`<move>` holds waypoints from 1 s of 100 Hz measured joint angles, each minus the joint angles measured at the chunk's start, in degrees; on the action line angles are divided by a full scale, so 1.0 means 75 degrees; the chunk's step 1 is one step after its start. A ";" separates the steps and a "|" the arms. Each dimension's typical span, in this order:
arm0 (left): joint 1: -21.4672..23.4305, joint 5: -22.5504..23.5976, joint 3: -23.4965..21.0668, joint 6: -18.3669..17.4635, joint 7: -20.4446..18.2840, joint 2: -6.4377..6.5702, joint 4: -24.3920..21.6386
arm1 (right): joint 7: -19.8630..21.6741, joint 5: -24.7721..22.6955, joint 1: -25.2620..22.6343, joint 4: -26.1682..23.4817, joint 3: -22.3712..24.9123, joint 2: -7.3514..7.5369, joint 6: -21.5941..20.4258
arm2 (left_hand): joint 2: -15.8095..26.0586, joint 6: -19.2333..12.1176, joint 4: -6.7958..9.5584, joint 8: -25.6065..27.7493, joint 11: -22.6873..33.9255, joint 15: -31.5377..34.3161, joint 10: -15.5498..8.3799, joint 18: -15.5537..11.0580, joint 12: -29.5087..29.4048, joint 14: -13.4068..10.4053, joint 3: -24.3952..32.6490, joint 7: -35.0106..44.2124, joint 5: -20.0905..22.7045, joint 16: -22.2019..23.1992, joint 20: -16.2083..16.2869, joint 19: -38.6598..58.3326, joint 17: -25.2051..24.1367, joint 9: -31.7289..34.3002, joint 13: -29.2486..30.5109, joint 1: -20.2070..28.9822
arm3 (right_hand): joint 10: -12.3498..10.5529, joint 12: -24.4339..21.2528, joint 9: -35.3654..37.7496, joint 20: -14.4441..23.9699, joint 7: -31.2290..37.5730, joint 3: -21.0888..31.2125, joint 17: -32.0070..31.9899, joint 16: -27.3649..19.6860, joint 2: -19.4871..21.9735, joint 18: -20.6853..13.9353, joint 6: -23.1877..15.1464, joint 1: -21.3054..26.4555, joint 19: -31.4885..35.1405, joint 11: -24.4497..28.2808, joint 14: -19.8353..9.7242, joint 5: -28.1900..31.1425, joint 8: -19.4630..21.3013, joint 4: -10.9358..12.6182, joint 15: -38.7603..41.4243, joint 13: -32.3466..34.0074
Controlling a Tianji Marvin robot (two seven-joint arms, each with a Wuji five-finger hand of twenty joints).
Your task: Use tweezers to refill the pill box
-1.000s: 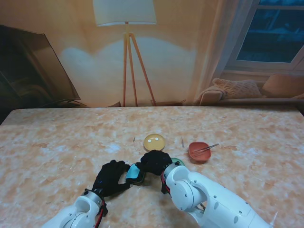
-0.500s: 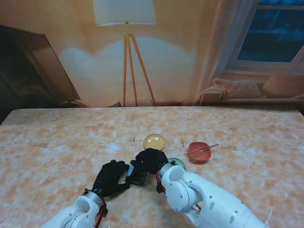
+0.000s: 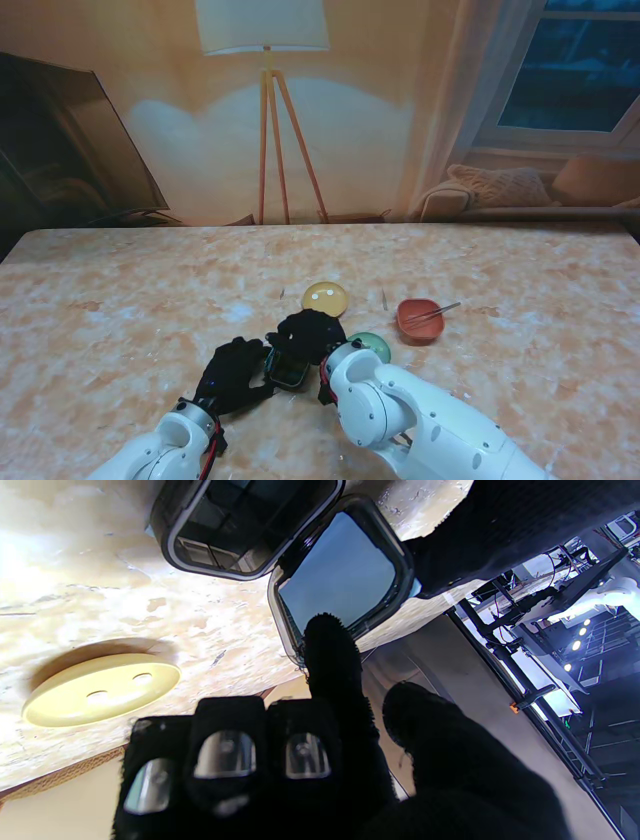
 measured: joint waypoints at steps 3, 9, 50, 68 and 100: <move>0.0005 0.0004 -0.0005 0.0002 0.0000 -0.0002 -0.0003 | -0.0008 0.0021 0.0002 0.0014 0.0000 -0.0010 0.0000 | 0.0002 -0.0002 0.0004 -0.0002 -0.0001 0.0000 0.0000 -0.0006 0.0000 -0.0007 0.0000 -0.0012 0.0000 0.0000 0.0000 -0.0002 0.0000 0.0000 0.0000 0.0000 | 0.0000 0.0000 0.0000 0.0000 -0.0005 0.0000 0.0000 -0.0003 0.0000 0.0000 0.0000 0.0000 0.0000 0.0000 0.0000 0.0000 0.0000 0.0000 0.0000 0.0000; 0.0019 0.0021 -0.0015 0.0008 0.0000 -0.0006 -0.0012 | -0.0045 0.0048 0.0001 0.0040 0.0000 -0.0026 -0.0001 | 0.0013 -0.0009 0.0013 -0.0004 -0.0010 0.0000 0.0000 -0.0024 0.0000 -0.0014 0.0003 -0.0085 0.0011 0.0000 -0.0003 -0.0003 0.0000 0.0000 0.0000 0.0000 | 0.0000 -0.0001 0.0000 -0.0001 -0.0007 0.0000 0.0000 -0.0005 0.0000 0.0000 -0.0002 0.0000 0.0000 0.0000 0.0000 0.0000 0.0000 0.0000 0.0000 0.0000; 0.0383 0.0048 -0.0306 0.0108 0.0135 -0.0086 -0.0205 | -0.0046 0.0008 -0.0380 -0.0150 0.0417 0.0062 -0.0391 | 0.0172 0.0183 0.0143 -0.1461 -0.0429 0.0009 0.0040 -0.0268 -0.0262 -0.0064 -0.0184 -0.1972 0.0071 0.0000 -0.0011 -0.0019 0.0071 0.0000 0.0015 -0.0170 | 0.0000 -0.0226 -0.0182 -0.0099 -0.0666 -0.0257 -0.0311 -0.0192 0.0000 -0.0008 -0.0077 -0.0244 0.0002 -0.0255 0.0032 -0.0242 0.0454 0.0000 -0.0053 -0.0310; 0.0859 -0.0017 -0.0760 0.0110 0.0137 -0.0147 -0.0484 | 0.0337 -0.0171 -0.0705 -0.0521 0.0853 0.0241 -0.0657 | 0.0559 0.0399 0.0223 -0.1950 -0.0709 0.0098 0.0137 -0.0377 -0.0592 -0.0215 -0.1622 -0.2230 0.0172 0.0000 -0.0012 -0.0019 0.0084 0.0000 0.0016 -0.0043 | 0.0181 -0.0471 -0.0640 -0.0267 -0.1172 -0.0606 -0.0857 -0.0367 0.0000 -0.0009 -0.0024 -0.0660 -0.0204 -0.1022 0.0180 -0.0401 0.0902 -0.0393 -0.0538 -0.0880; 0.1791 -0.0425 -0.1875 -0.0041 -0.0195 -0.0170 -0.1634 | 0.1173 -0.0565 -0.1740 -0.1421 0.2439 0.0635 -0.1580 | 0.0849 0.0478 0.0225 -0.2246 -0.1129 0.0401 0.0114 0.0052 -0.1146 0.0160 -0.2363 -0.2387 0.0271 -0.0105 -0.0259 -0.0458 0.0279 0.0183 -0.0119 0.0010 | 0.0846 -0.2428 -0.2828 -0.2174 -0.2299 -0.0648 -0.3254 -0.1988 -0.0311 0.0116 0.0194 -0.0862 -0.3557 -0.6191 0.0746 -0.1514 0.1582 -0.1109 -0.5424 -0.3388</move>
